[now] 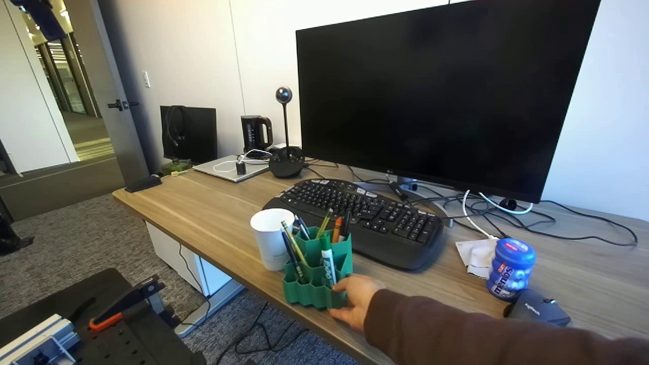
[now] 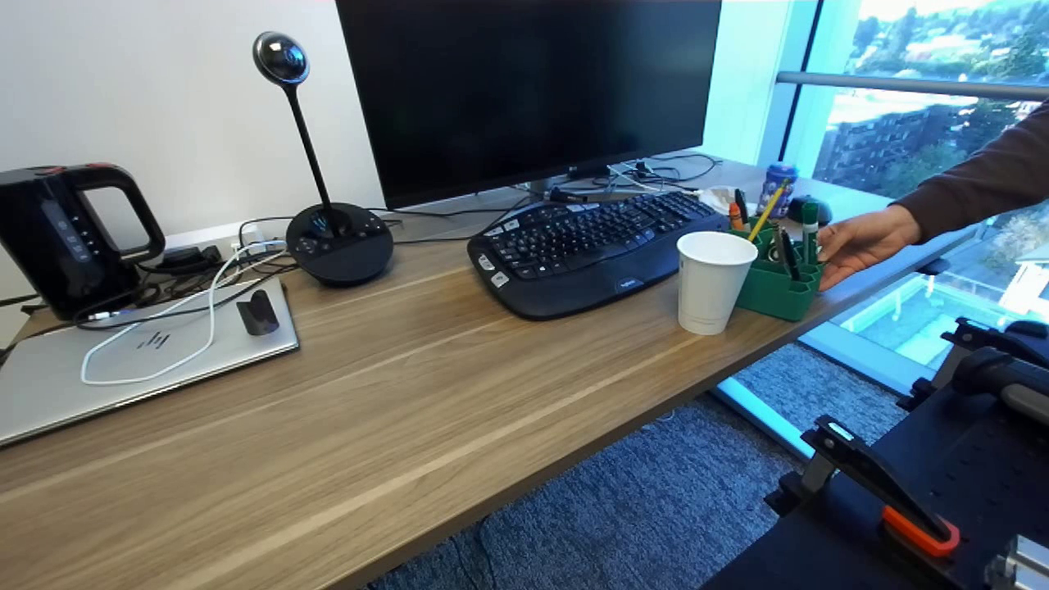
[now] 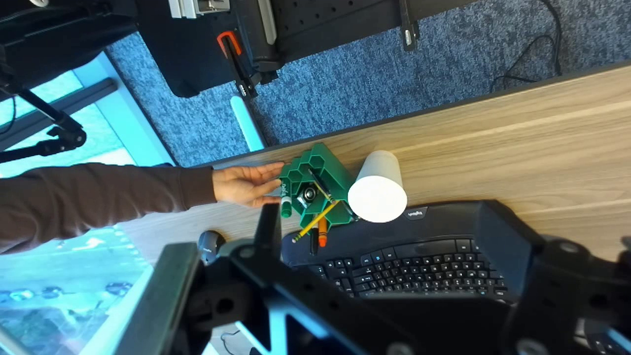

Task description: Take the maker on the stand and put it in the cup

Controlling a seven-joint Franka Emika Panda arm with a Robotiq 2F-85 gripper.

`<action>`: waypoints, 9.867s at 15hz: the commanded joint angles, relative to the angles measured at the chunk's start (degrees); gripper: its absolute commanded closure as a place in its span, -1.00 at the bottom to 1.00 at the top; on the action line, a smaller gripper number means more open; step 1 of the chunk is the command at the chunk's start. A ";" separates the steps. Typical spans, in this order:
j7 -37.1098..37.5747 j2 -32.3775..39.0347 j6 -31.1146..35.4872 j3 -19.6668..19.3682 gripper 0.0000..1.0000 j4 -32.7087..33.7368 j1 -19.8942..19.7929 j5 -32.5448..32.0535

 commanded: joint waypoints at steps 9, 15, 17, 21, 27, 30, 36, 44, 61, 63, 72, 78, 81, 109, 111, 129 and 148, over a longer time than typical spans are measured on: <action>1.12 0.71 -0.16 -1.35 -1.00 0.13 1.87 -1.19; 1.12 0.71 -0.16 -1.35 -1.00 0.13 1.87 -1.19; 1.13 0.71 -0.16 -1.35 -1.00 0.13 1.87 -1.19; 1.13 0.71 -0.16 -1.35 -1.00 0.13 1.87 -1.19; 1.13 0.71 -0.16 -1.35 -1.00 0.13 1.87 -1.19; 1.13 0.71 -0.16 -1.35 -1.00 0.13 1.87 -1.19; 1.13 0.71 -0.16 -1.35 -1.00 0.13 1.87 -1.19; 1.13 0.71 -0.16 -1.35 -1.00 0.13 1.87 -1.19; 1.12 0.71 -0.16 -1.35 -1.00 0.13 1.87 -1.19; 1.13 0.71 -0.16 -1.35 -1.00 0.13 1.87 -1.19; 1.12 0.71 -0.16 -1.35 -1.00 0.13 1.87 -1.19; 1.13 0.71 -0.16 -1.35 -1.00 0.13 1.87 -1.19; 1.13 0.71 -0.16 -1.35 -1.00 0.13 1.87 -1.19; -1.58 7.51 1.72 -10.35 -1.00 -1.55 2.18 -0.61; -7.89 7.55 2.71 -14.10 -1.00 -1.86 3.20 1.79; -15.59 6.71 6.62 -16.74 -1.00 -4.33 1.85 0.81; -25.76 16.95 7.80 -23.57 -1.00 -5.00 2.27 4.45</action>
